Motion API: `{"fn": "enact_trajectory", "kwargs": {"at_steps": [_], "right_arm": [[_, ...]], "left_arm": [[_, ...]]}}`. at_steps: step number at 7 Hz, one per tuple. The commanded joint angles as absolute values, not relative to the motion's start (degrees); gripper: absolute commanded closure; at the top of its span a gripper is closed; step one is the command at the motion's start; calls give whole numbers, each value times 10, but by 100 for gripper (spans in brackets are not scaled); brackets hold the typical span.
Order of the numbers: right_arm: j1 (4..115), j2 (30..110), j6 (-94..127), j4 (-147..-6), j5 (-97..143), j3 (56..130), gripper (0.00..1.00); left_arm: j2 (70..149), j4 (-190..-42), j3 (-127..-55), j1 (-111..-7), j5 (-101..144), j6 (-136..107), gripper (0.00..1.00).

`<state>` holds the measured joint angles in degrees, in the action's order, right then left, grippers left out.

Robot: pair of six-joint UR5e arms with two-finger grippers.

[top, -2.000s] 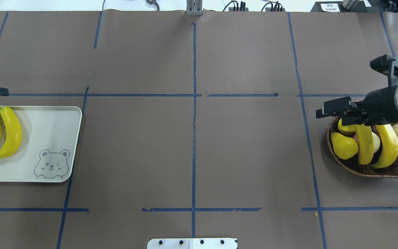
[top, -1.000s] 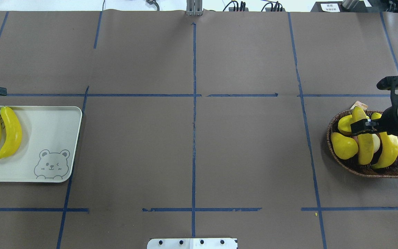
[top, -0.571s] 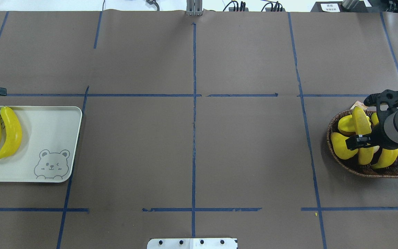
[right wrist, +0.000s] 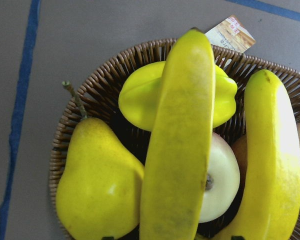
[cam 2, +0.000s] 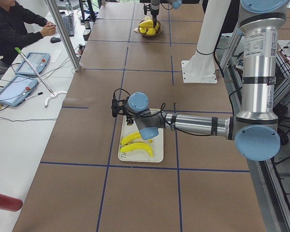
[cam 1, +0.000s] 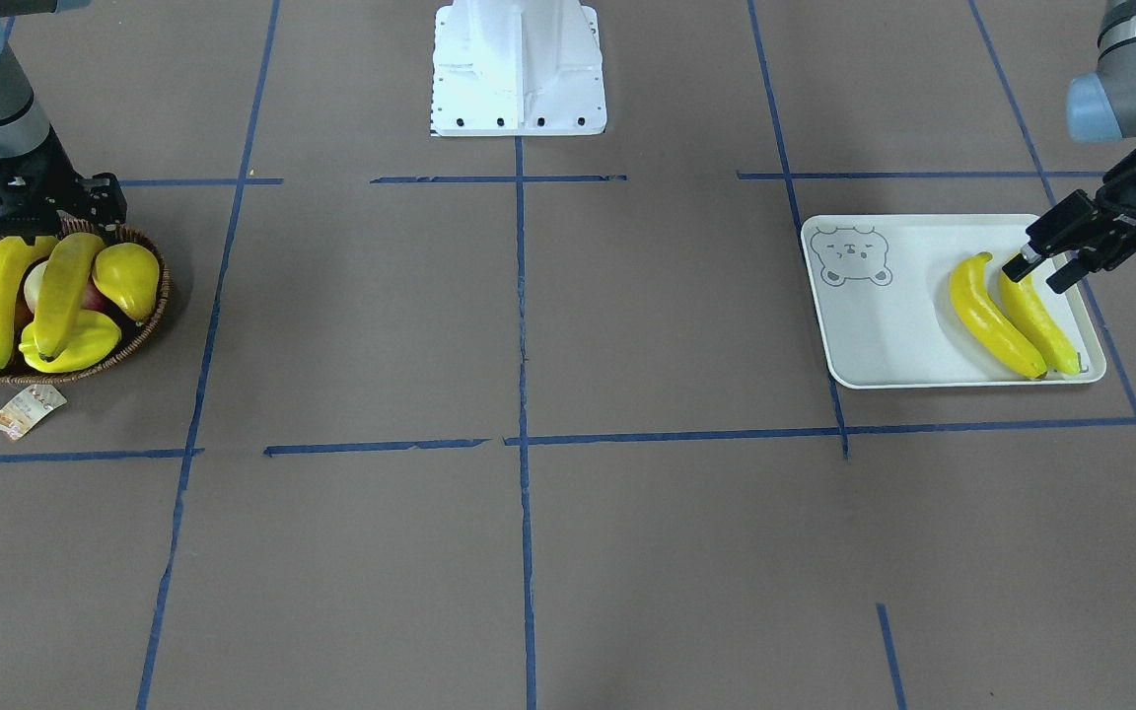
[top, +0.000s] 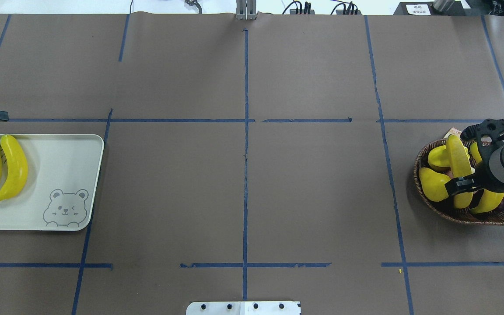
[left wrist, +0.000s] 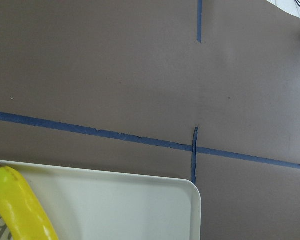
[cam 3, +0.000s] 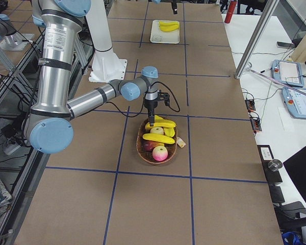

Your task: Transfer all bananas from basket to plate

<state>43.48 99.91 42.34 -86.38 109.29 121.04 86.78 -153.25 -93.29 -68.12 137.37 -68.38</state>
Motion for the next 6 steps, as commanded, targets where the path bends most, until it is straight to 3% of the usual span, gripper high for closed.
{"fn": "enact_trajectory", "kwargs": {"at_steps": [1, 3, 6], "right_arm": [[437, 999, 403, -864, 1092, 1205, 19], [436, 998, 403, -864, 1092, 1197, 31], [435, 997, 403, -864, 1092, 1192, 31]], "left_arm": [[867, -1536, -933, -682, 1375, -684, 1], [867, -1536, -933, -681, 1374, -684, 1], [867, -1536, -932, -681, 1374, -684, 1]]}}
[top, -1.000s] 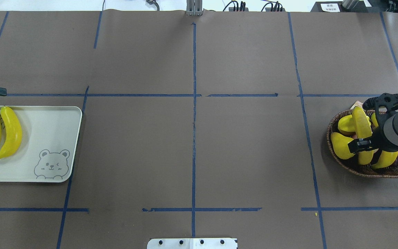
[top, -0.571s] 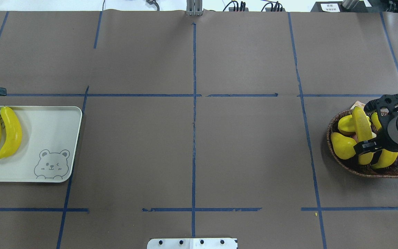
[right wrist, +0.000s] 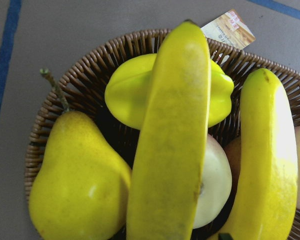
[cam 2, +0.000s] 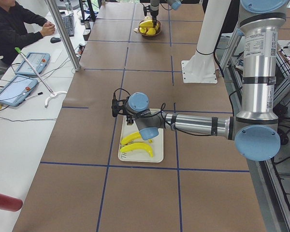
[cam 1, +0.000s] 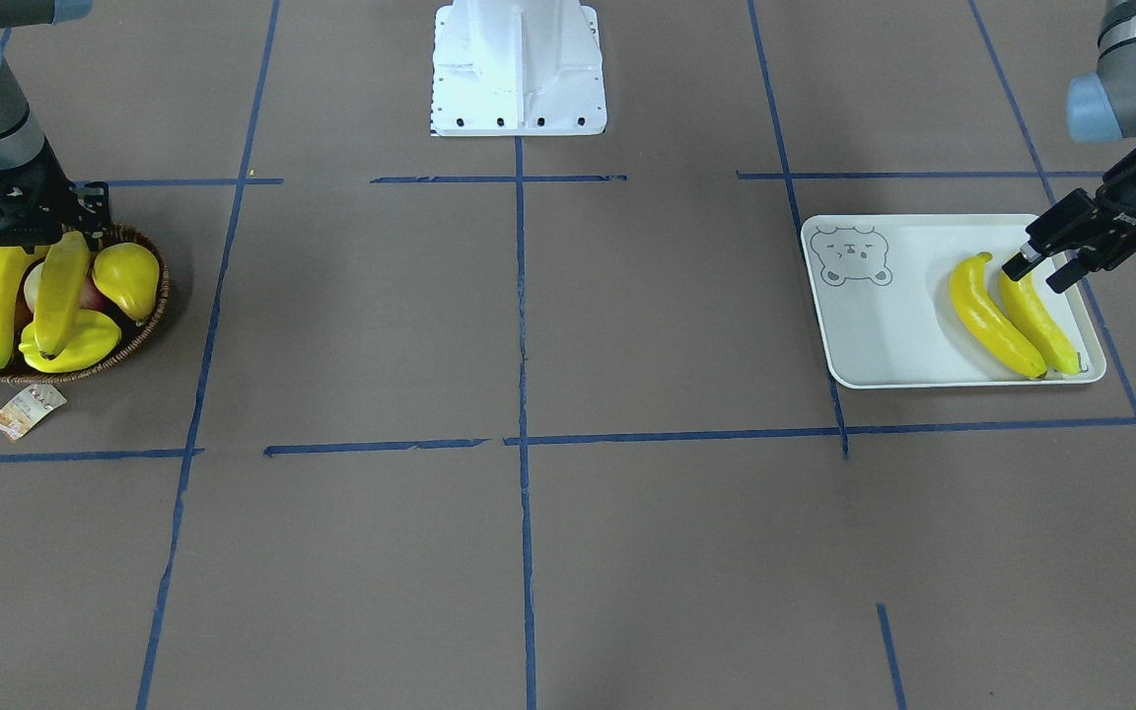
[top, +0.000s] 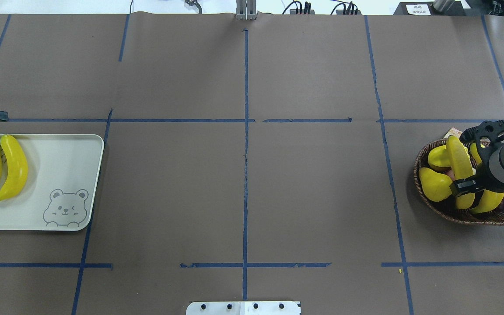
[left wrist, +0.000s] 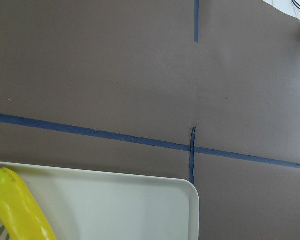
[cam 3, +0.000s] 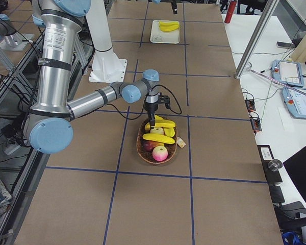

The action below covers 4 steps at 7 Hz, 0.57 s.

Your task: Transfer all bananas from basket to plate

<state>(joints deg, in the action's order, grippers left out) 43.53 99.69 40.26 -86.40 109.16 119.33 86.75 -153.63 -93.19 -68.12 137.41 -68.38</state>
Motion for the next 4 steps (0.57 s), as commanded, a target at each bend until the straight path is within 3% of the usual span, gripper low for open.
{"fn": "enact_trajectory", "kwargs": {"at_steps": [1, 4], "right_arm": [[435, 997, 403, -864, 1092, 1192, 31], [435, 997, 403, -864, 1092, 1190, 34]], "left_arm": [[867, -1536, -932, -681, 1374, -684, 1], [867, -1536, -932, -681, 1374, -684, 1]]}}
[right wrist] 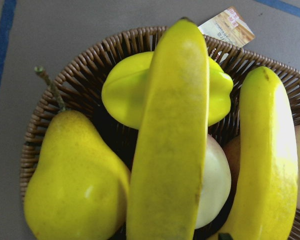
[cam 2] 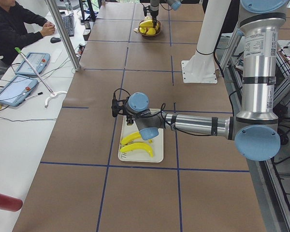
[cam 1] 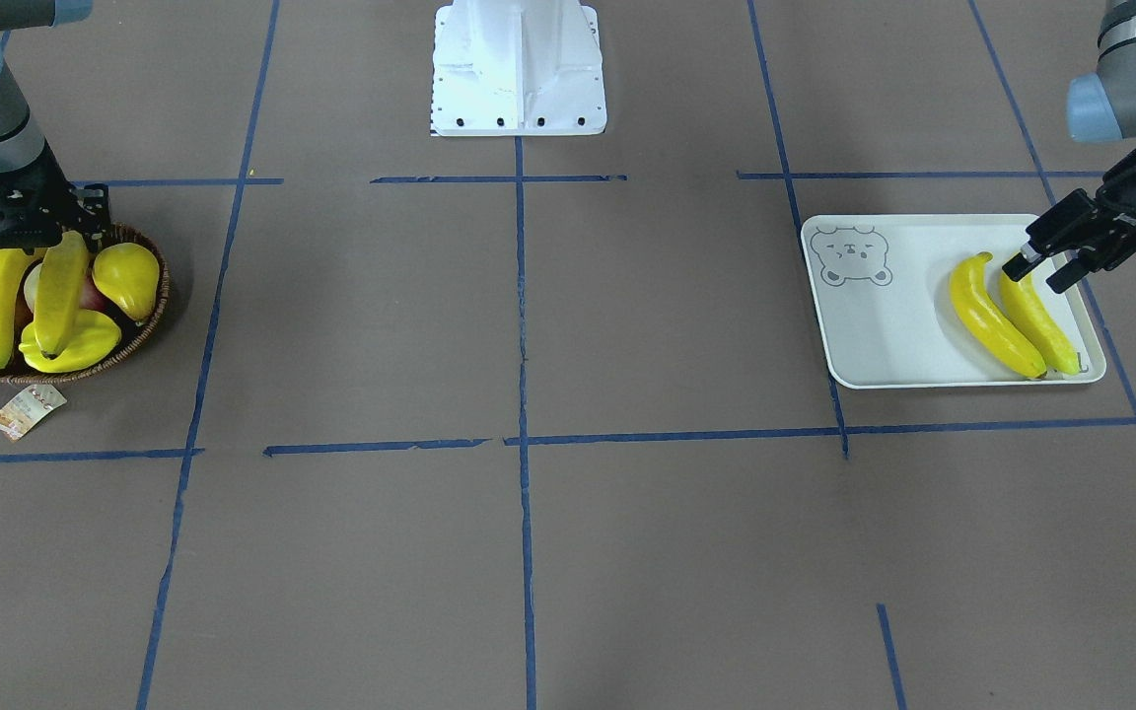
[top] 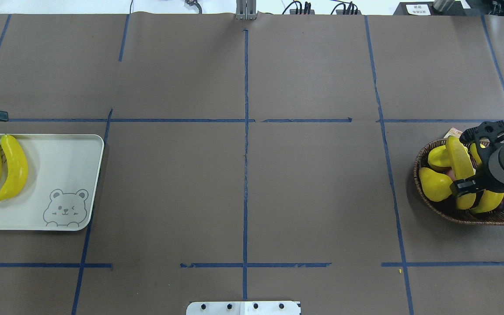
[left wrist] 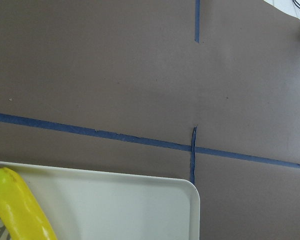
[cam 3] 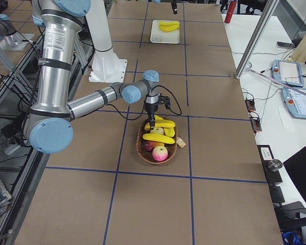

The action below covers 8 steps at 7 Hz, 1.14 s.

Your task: Transfer all bananas from basket to plate

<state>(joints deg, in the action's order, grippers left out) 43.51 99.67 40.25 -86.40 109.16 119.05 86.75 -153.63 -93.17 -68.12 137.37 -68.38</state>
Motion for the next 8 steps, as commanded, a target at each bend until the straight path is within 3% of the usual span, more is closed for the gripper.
{"fn": "enact_trajectory", "kwargs": {"at_steps": [1, 2, 4, 6, 8], "right_arm": [[435, 997, 403, -864, 1092, 1191, 53], [436, 997, 403, -864, 1092, 1191, 79], [459, 998, 403, -864, 1099, 1196, 96], [512, 998, 362, -930, 1128, 1243, 100], [615, 946, 182, -1142, 1156, 1328, 100]], "left_arm": [[867, -1536, -932, -681, 1374, -684, 1], [866, -1536, -930, -681, 1374, -684, 1], [867, -1536, -928, -681, 1374, -684, 1], [867, -1536, -924, -681, 1374, -683, 1], [867, -1536, -925, -680, 1374, -683, 1]]}}
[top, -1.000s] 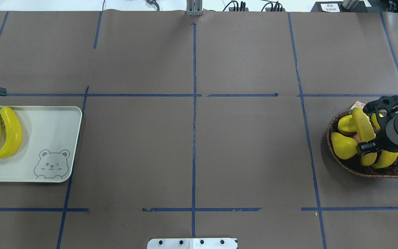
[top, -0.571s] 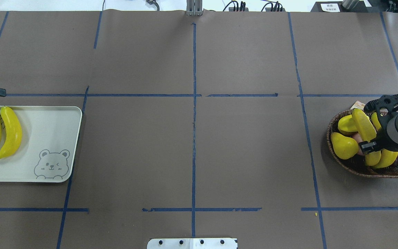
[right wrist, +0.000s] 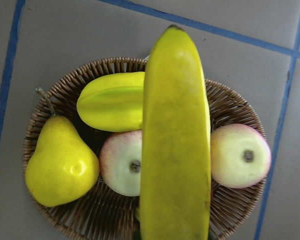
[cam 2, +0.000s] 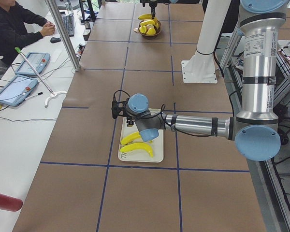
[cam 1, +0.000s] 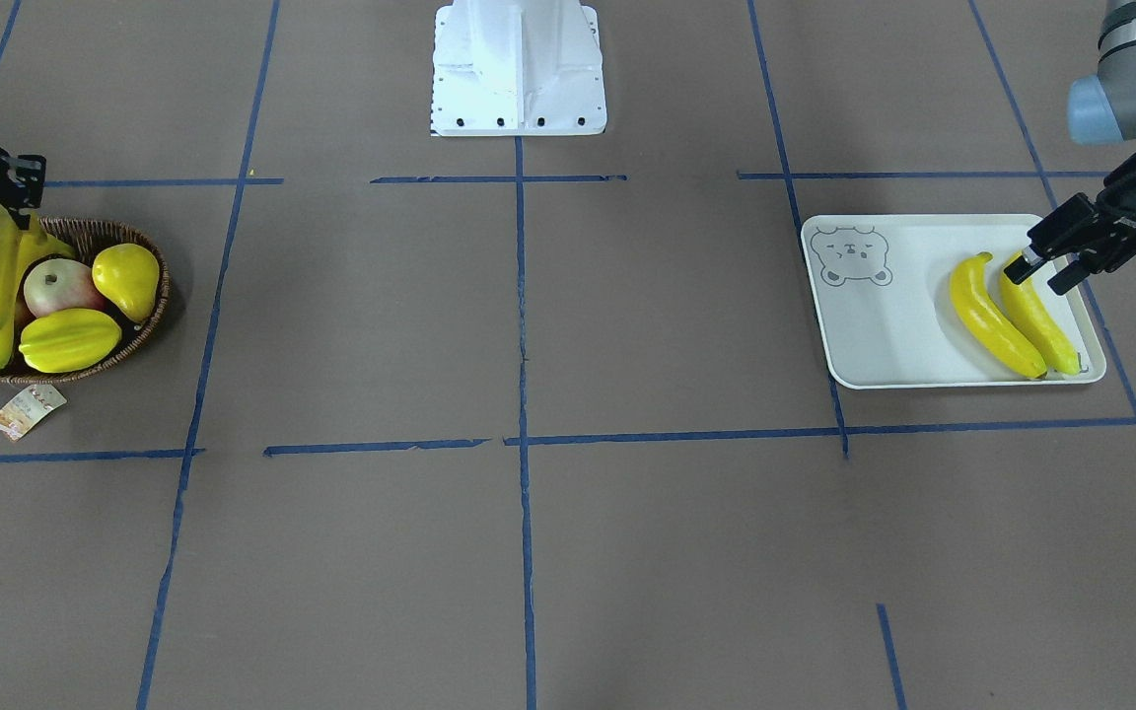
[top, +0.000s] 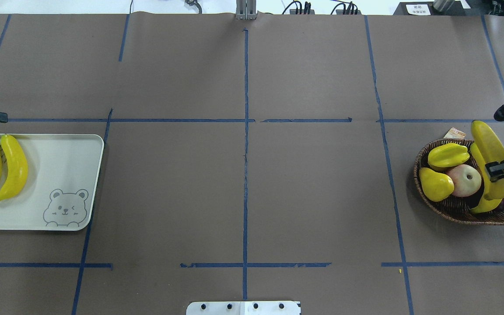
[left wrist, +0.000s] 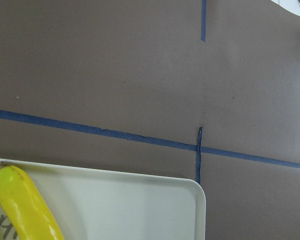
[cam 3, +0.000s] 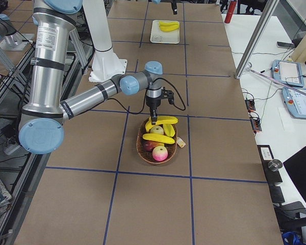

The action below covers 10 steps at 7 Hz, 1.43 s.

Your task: Transfer all bananas from basket to plate

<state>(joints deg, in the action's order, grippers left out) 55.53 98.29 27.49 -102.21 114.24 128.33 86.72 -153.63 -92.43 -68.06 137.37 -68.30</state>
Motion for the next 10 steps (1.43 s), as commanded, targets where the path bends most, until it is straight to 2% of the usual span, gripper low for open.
{"fn": "enact_trajectory", "kwargs": {"at_steps": [1, 3, 5, 7, 9, 10], "right_arm": [[620, 880, 177, -1213, 1178, 1334, 99], [621, 813, 191, -1226, 1272, 1320, 99], [615, 727, 330, -1164, 1323, 1292, 98], [539, 722, 512, -974, 1329, 1258, 98], [458, 722, 718, -759, 1271, 1225, 98], [413, 720, 765, -736, 1232, 1226, 98]], "left_arm": [[867, -1536, -925, -680, 1374, -684, 1], [871, -1536, -924, -679, 1374, -684, 1], [879, -1536, -922, -675, 1359, -688, 1], [912, -1536, -925, -641, 1309, -698, 1], [982, -1586, -937, -610, 1308, -886, 1], [1012, -1641, -936, -588, 1297, -1001, 1]]}}
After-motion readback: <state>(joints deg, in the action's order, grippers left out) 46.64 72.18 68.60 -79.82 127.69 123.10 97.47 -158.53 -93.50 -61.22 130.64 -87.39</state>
